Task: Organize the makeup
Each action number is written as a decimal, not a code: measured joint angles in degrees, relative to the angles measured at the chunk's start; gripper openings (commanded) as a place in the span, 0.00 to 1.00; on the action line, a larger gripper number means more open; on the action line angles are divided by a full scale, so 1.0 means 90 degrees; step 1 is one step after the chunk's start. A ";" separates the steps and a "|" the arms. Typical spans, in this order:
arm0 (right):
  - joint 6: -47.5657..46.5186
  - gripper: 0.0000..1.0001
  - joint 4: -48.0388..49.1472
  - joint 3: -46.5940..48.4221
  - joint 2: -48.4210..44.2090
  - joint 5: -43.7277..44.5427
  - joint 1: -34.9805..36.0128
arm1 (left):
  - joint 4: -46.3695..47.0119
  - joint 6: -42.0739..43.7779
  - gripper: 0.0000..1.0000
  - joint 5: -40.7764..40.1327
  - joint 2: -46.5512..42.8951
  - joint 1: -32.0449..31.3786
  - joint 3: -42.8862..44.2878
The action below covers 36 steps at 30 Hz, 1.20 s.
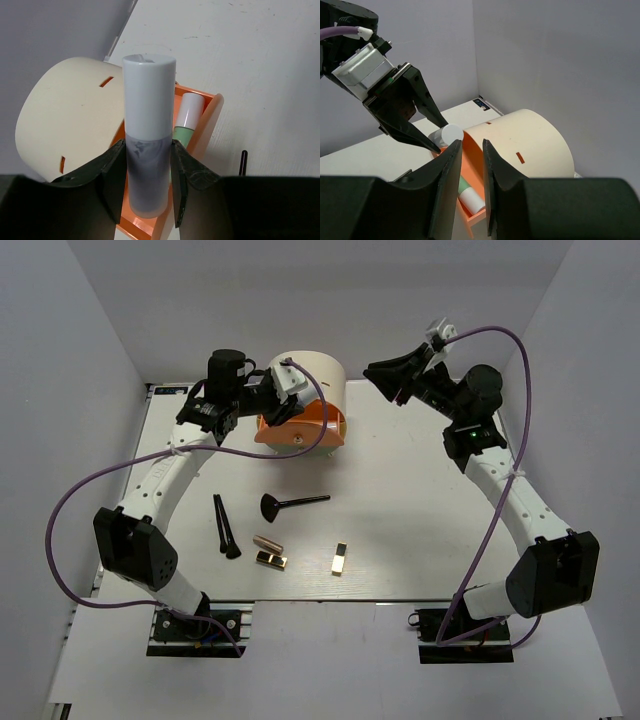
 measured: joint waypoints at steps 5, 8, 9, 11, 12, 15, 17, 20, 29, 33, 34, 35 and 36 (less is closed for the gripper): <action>0.0000 0.30 0.0015 0.0000 -0.0007 0.0000 -0.0002 | 0.0083 0.0010 0.37 -0.0172 0.0002 0.0000 -0.0134; 0.0002 0.30 0.0029 0.0000 -0.0007 0.0000 0.0000 | 0.0087 0.0049 0.43 -0.0284 0.0015 0.0000 -0.0202; 0.0002 0.30 0.0036 0.0000 -0.0007 0.0000 -0.0002 | 0.0087 0.0051 0.47 -0.0313 0.0017 0.0002 -0.0204; 0.0002 0.31 0.0041 0.0000 -0.0010 0.0000 -0.0022 | 0.0092 0.0063 0.51 -0.0369 0.0017 0.0005 -0.0228; 0.0002 0.30 0.0044 0.0000 -0.0010 0.0000 -0.0027 | 0.0109 0.0068 0.56 -0.0384 0.0017 0.0005 -0.0248; 0.0002 0.31 0.0044 -0.0002 -0.0010 0.0000 -0.0036 | 0.0104 0.0066 0.58 -0.0418 0.0017 0.0002 -0.0311; 0.0002 0.31 0.0044 -0.0002 -0.0010 0.0000 -0.0036 | 0.0117 0.0066 0.59 -0.0427 0.0017 0.0002 -0.0313; 0.0002 0.31 0.0044 -0.0002 -0.0010 0.0000 -0.0036 | 0.0129 0.0061 0.59 -0.0430 0.0017 0.0002 -0.0313; -0.0063 0.62 0.0165 -0.0070 -0.0010 -0.0393 -0.0039 | 0.0534 -0.0481 0.27 -0.0651 -0.0015 0.0007 -0.0323; -0.0639 0.63 0.0209 -0.0277 -0.0015 -0.1239 -0.0005 | 0.0913 -0.1443 0.00 -0.1297 -0.0287 0.0058 -0.0430; -0.0874 0.53 0.0175 -0.0359 -0.0019 -0.1445 0.0024 | 0.1018 -0.1707 0.00 -0.1566 -0.0452 0.0070 -0.0517; -0.1139 0.47 0.0143 -0.0444 -0.0019 -0.1649 0.0056 | 0.1095 -0.1989 0.00 -0.1795 -0.0668 0.0087 -0.0665; -0.1472 0.35 0.0049 -0.0542 -0.0022 -0.1889 0.0080 | 0.1166 -0.2256 0.00 -0.2047 -0.0935 0.0095 -0.0850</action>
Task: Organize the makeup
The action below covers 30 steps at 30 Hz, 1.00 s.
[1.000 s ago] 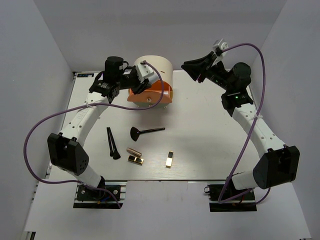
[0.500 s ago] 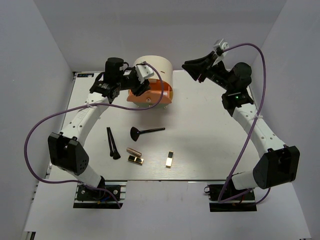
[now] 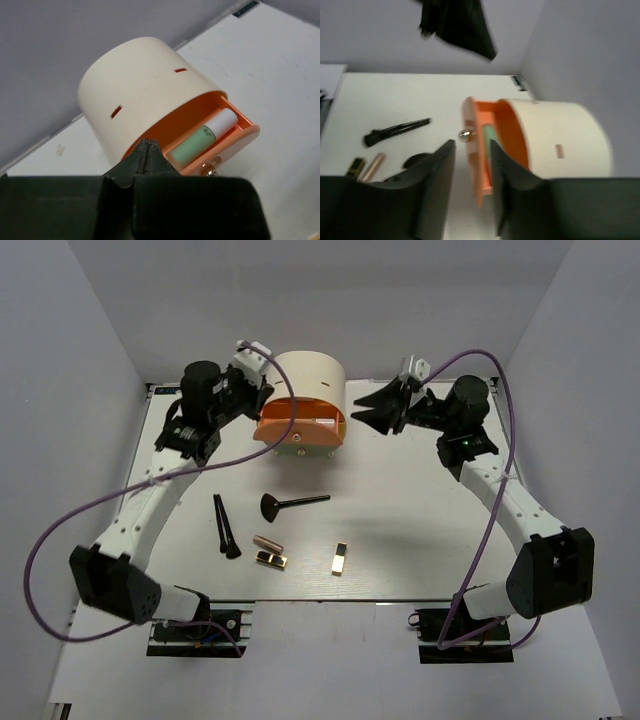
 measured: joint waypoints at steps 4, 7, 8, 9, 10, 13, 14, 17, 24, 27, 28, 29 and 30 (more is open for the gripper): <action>-0.1515 0.00 -0.0804 -0.0170 0.0039 -0.0663 0.0172 | 0.0274 -0.1015 0.00 -0.0763 -0.1353 0.0044 -0.1030; -0.2759 0.00 -0.1576 -0.0107 0.0202 -0.0755 0.0464 | 0.0342 -0.1768 0.03 -0.1166 -0.2273 0.0044 -0.1749; -0.3096 0.00 -0.1831 -0.0034 0.0304 -0.0726 0.0595 | 0.0374 -0.2042 0.06 -0.1294 -0.2497 0.0041 -0.1955; -0.3483 0.00 -0.2118 0.0073 0.0469 -0.0697 0.0755 | 0.0374 -0.2324 0.15 -0.1406 -0.2679 0.0041 -0.2164; -0.3745 0.00 -0.2312 0.0153 0.0610 -0.0653 0.0867 | 0.0347 -0.2594 0.21 -0.1494 -0.2815 0.0041 -0.2361; -0.4308 0.00 -0.2703 0.0406 0.1076 -0.0384 0.1243 | 0.0289 -0.3332 0.49 -0.1625 -0.3028 0.0041 -0.2982; -0.4422 0.00 -0.2752 0.0478 0.1236 -0.0206 0.1360 | 0.0270 -0.3604 0.53 -0.1647 -0.3062 0.0041 -0.3220; -0.4585 0.00 -0.2769 0.0651 0.1642 0.0381 0.1622 | 0.0092 -0.4228 0.67 -0.1707 -0.3177 0.0041 -0.3842; -0.4549 0.00 -0.2533 0.1039 0.2368 0.2234 0.1953 | -0.0126 -0.5110 0.81 -0.1982 -0.3840 0.0041 -0.4512; -0.4520 0.00 -0.2472 0.1375 0.2662 0.2912 0.2045 | -0.0046 -0.5328 0.82 -0.2074 -0.4073 0.0041 -0.4668; -0.4507 0.00 -0.2436 0.1469 0.2749 0.3128 0.2067 | -0.0034 -0.5379 0.82 -0.2081 -0.4087 0.0041 -0.4699; -0.4500 0.00 -0.2414 0.1545 0.2817 0.3274 0.2079 | 0.0007 -0.5428 0.82 -0.2084 -0.4087 0.0041 -0.4736; -0.4490 0.00 -0.2399 0.1617 0.2873 0.3417 0.2086 | 0.0012 -0.5472 0.82 -0.2084 -0.4068 0.0041 -0.4765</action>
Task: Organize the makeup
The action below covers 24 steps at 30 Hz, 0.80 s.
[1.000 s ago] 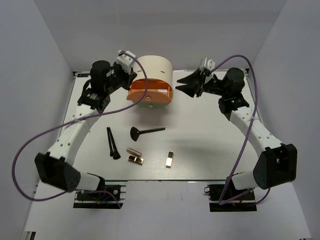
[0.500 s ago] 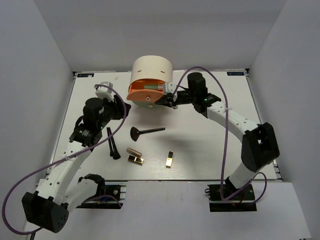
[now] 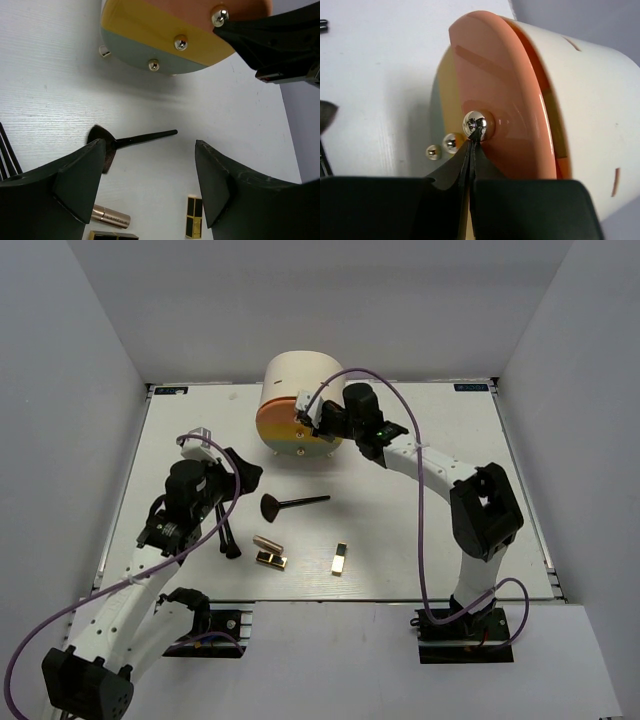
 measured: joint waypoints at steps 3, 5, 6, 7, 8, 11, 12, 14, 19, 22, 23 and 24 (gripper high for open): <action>0.0012 0.00 0.0010 0.0136 0.0097 0.0279 0.0015 | 0.0085 -0.0092 0.82 -0.0002 0.0075 0.0000 -0.0087; 0.0015 0.00 0.0015 0.0199 0.0121 0.0406 0.0022 | 0.0100 -0.0126 0.83 0.0000 0.0136 0.0000 -0.0121; 0.0019 0.00 0.0015 0.0236 0.0136 0.0466 0.0022 | 0.0114 -0.0143 0.83 0.0000 0.0172 0.0000 -0.0134; 0.0039 0.00 0.0015 0.0270 0.0158 0.0512 0.0024 | 0.0136 -0.0155 0.83 -0.0002 0.0197 0.0000 -0.0146; 0.0053 0.00 0.0019 0.0294 0.0175 0.0561 0.0034 | 0.0163 -0.0160 0.83 -0.0002 0.0214 -0.0005 -0.0160; 0.0073 0.00 0.0049 0.0306 0.0204 0.0699 0.0063 | 0.0236 -0.0175 0.83 0.0046 0.0228 -0.0022 -0.0214; 0.0083 0.00 0.0051 0.0308 0.0204 0.0719 0.0068 | 0.0238 -0.0185 0.83 0.0063 0.0231 -0.0022 -0.0219; 0.0100 0.00 0.0049 0.0316 0.0204 0.0714 0.0066 | 0.0291 -0.0204 0.83 0.0097 0.0240 -0.0022 -0.0231; 0.0114 0.00 -0.0090 0.0308 0.0187 0.0092 0.0002 | 0.0692 -0.0321 0.83 0.0228 0.0355 -0.0022 -0.0432; 0.0202 0.16 -0.0182 0.0029 -0.0061 -0.0469 -0.0029 | 0.1241 -0.0481 0.76 0.0282 0.0612 -0.0022 -0.0624; 0.0299 0.21 -0.0211 -0.0087 -0.0180 -0.0631 -0.0029 | 0.1433 -0.0551 0.74 0.0306 0.0758 -0.0022 -0.0663; 0.0376 0.29 -0.0240 -0.0199 -0.0311 -0.0801 -0.0041 | 0.1722 -0.0627 0.70 0.0333 0.0930 -0.0022 -0.0724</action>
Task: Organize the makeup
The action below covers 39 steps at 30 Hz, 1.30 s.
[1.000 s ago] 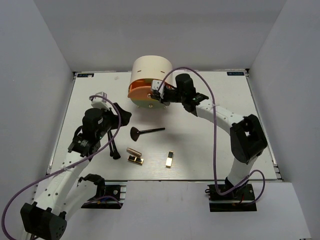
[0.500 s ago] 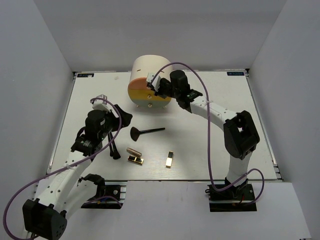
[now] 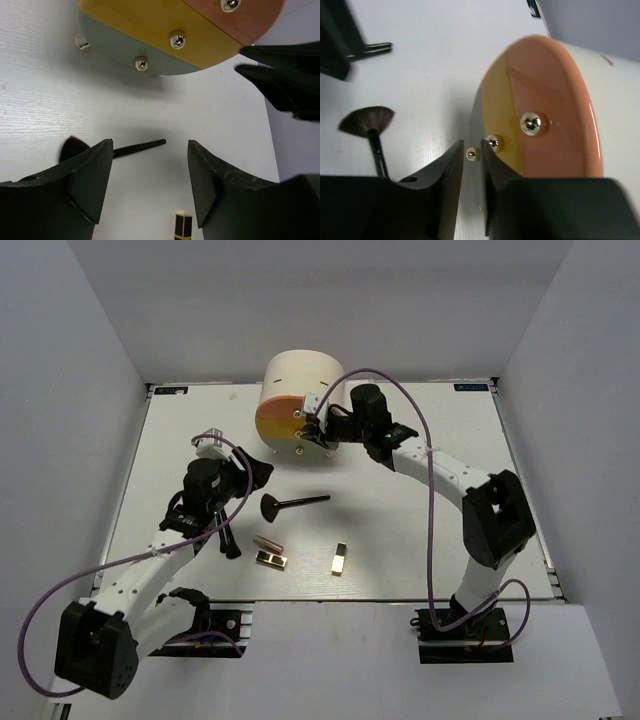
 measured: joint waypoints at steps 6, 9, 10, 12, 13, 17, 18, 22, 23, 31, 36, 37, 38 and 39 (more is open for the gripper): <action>0.0668 0.26 -0.0041 -0.0384 -0.0663 -0.0726 -0.0095 | 0.1518 -0.0488 0.57 0.0253 0.1413 -0.0022 -0.0046; 0.1083 0.16 -0.0032 -0.0554 -0.0974 -0.0867 -0.0236 | 0.2142 -0.0726 0.46 0.0401 0.2285 -0.0061 0.0170; 0.1149 0.12 -0.0036 -0.0588 -0.1047 -0.0894 -0.0287 | 0.2327 -0.0814 0.40 0.0444 0.2526 -0.0068 0.0240; 0.1409 0.00 0.0007 -0.0714 -0.1256 -0.0916 -0.0430 | 0.2752 -0.0986 0.40 0.0559 0.2997 -0.0073 0.0389; 0.1477 0.00 0.0036 -0.0770 -0.1345 -0.0911 -0.0495 | 0.2941 -0.1061 0.40 0.0605 0.3232 -0.0073 0.0481; 0.1846 0.01 0.0124 -0.1025 -0.1702 -0.0889 -0.0801 | 0.3604 -0.1375 0.49 0.0685 0.3934 -0.0073 0.0685; 0.1923 0.01 0.0168 -0.1107 -0.1792 -0.0891 -0.0872 | 0.3728 -0.1443 0.50 0.0687 0.4068 -0.0073 0.0712; 0.2152 0.01 0.0321 -0.1426 -0.2047 -0.0896 -0.1139 | 0.3893 -0.1591 0.55 0.0692 0.4520 -0.0073 0.1049; 0.2203 0.01 0.0357 -0.1489 -0.2081 -0.0894 -0.1190 | 0.3922 -0.1608 0.55 0.0695 0.4622 -0.0073 0.1173; 0.2375 0.01 0.0459 -0.1831 -0.2137 -0.0920 -0.1418 | 0.4211 -0.1671 0.54 0.0738 0.5124 -0.0131 0.1804; 0.2446 0.01 0.0561 -0.1899 -0.2183 -0.0942 -0.1511 | 0.4228 -0.1698 0.51 0.0733 0.5192 -0.0189 0.1826; 0.2455 0.01 0.0580 -0.1899 -0.2191 -0.0945 -0.1532 | 0.4231 -0.1702 0.49 0.0731 0.5209 -0.0211 0.1826; 0.2470 0.01 0.0595 -0.1899 -0.2203 -0.0945 -0.1542 | 0.4233 -0.1710 0.47 0.0716 0.5229 -0.0221 0.1826; 0.2475 0.01 0.0612 -0.1899 -0.2208 -0.0947 -0.1542 | 0.4231 -0.1727 0.46 0.0699 0.5243 -0.0243 0.1826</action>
